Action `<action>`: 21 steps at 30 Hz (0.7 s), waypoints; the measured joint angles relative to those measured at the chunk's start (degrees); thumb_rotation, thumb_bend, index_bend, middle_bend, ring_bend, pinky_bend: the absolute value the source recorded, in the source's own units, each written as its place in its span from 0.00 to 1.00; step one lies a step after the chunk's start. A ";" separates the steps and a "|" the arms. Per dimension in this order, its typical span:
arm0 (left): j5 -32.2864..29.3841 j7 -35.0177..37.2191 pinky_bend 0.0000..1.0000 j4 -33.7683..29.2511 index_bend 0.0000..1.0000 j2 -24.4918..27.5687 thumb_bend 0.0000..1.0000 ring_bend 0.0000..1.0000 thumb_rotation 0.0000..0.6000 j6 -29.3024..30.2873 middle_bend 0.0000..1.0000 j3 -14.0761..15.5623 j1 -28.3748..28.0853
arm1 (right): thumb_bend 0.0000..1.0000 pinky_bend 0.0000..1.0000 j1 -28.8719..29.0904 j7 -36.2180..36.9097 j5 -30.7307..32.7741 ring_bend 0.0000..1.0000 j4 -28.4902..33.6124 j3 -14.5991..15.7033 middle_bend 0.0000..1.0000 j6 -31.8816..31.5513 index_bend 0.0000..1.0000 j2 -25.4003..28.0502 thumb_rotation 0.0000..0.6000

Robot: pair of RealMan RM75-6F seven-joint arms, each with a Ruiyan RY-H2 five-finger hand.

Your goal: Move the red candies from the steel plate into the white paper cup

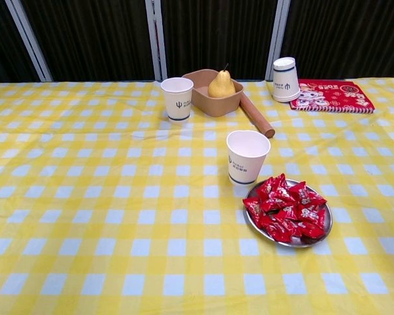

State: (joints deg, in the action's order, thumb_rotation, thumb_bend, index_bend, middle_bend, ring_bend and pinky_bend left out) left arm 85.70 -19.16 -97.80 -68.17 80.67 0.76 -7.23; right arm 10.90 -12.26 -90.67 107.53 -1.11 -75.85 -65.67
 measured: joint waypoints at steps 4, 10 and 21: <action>-0.10 0.66 0.00 -0.30 0.00 0.40 0.00 0.00 1.00 -0.25 0.00 0.13 0.01 | 0.21 0.90 2.28 -8.06 3.74 0.66 2.27 -0.71 0.18 4.24 0.03 -3.66 1.00; -0.50 1.80 0.00 -0.60 0.00 0.99 0.00 0.00 1.00 -0.77 0.00 0.17 -0.04 | 0.21 0.91 6.33 -17.58 12.97 0.69 2.98 -3.11 0.20 9.22 0.06 -12.14 1.00; -1.19 3.46 0.00 -1.33 0.00 2.02 0.00 0.00 1.00 -1.62 0.00 0.28 -0.14 | 0.21 0.91 12.45 -25.90 22.86 0.69 -0.63 -5.97 0.20 12.51 0.08 -21.57 1.00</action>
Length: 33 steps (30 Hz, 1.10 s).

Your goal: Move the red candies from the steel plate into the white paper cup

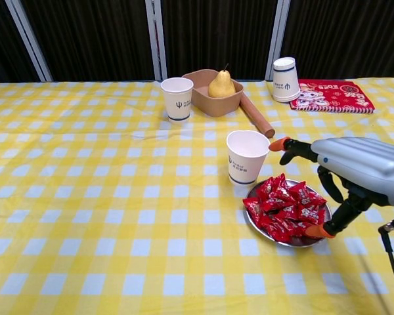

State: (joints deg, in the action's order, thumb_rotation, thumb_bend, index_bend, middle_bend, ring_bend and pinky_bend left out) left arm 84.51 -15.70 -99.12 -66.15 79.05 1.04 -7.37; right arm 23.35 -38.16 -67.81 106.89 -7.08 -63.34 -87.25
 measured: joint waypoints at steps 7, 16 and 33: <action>-0.68 0.47 0.00 -0.33 0.00 0.39 0.00 0.00 1.00 -0.57 0.00 -0.08 -0.12 | 0.21 0.91 1.49 1.04 4.51 0.69 -2.88 -0.75 0.21 1.11 0.12 -2.06 1.00; -1.05 0.17 0.00 -0.50 0.00 0.35 0.00 0.00 1.00 -0.83 0.00 -0.10 -0.21 | 0.21 0.91 2.91 3.85 6.66 0.69 -5.43 -0.65 0.22 2.00 0.14 -3.65 1.00; -1.38 -0.08 0.00 -0.74 0.00 0.25 0.00 0.00 1.00 -0.78 0.00 -0.14 -0.18 | 0.21 0.91 4.93 6.68 10.44 0.69 -8.29 -0.51 0.24 2.75 0.19 -4.78 1.00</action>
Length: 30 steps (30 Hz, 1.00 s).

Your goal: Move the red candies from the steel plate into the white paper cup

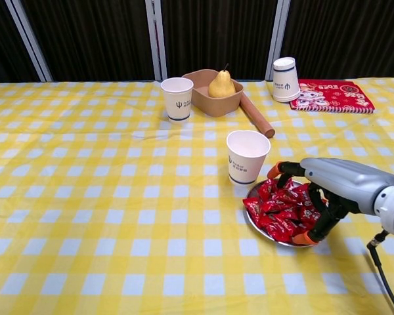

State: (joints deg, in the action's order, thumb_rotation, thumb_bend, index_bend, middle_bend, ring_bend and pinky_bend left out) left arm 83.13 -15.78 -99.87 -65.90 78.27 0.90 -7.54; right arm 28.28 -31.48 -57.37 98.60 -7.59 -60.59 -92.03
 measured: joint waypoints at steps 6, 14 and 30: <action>0.00 0.03 0.00 0.00 0.00 -0.05 0.00 0.00 1.00 -0.06 0.00 0.05 -0.02 | 0.21 0.91 0.54 0.69 0.70 0.69 -1.05 0.30 0.31 0.05 0.27 -0.30 1.00; 0.02 0.02 0.00 -0.06 0.00 -0.04 0.00 0.00 1.00 -0.07 0.00 0.07 -0.03 | 0.28 0.91 1.09 1.63 0.84 0.70 -2.03 0.49 0.40 -0.11 0.38 -1.05 1.00; 0.05 0.35 0.00 -0.13 0.00 0.08 0.00 0.00 1.00 -0.17 0.00 0.12 -0.09 | 0.46 0.91 2.15 3.79 1.51 0.72 -5.11 0.43 0.57 0.18 0.56 -2.98 1.00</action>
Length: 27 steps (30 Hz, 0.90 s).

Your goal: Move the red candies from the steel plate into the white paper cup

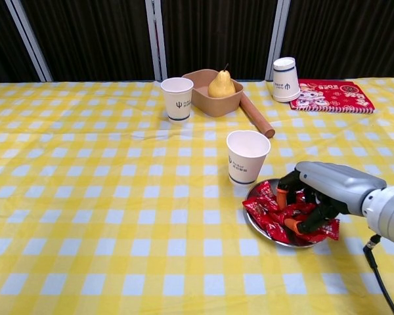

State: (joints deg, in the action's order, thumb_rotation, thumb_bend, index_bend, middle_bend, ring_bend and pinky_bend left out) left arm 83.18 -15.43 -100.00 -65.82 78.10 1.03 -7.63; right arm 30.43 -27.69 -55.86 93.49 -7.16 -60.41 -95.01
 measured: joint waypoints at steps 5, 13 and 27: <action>0.04 0.05 0.00 0.01 0.00 0.01 0.00 0.00 1.00 0.01 0.00 0.01 -0.01 | 0.47 0.91 0.14 1.11 -0.80 0.73 -0.08 -0.20 0.58 -0.27 0.57 -0.28 1.00; 0.10 0.07 0.00 -0.01 0.00 0.01 0.00 0.00 1.00 0.09 0.00 0.02 0.01 | 0.48 0.91 0.60 1.82 -1.74 0.73 1.10 -1.07 0.59 -1.09 0.58 -0.09 1.00; -0.09 0.21 0.00 -0.05 0.00 0.05 0.00 0.00 1.00 -0.04 0.00 -0.05 -0.06 | 0.49 0.91 1.24 0.81 -2.13 0.73 7.06 -2.95 0.59 -3.40 0.59 2.99 1.00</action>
State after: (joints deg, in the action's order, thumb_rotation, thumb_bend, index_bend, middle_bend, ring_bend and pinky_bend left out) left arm 83.08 -15.22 -100.05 -65.77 78.06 0.97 -7.69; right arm 31.67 -26.88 -57.98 100.55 -10.11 -63.81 -92.02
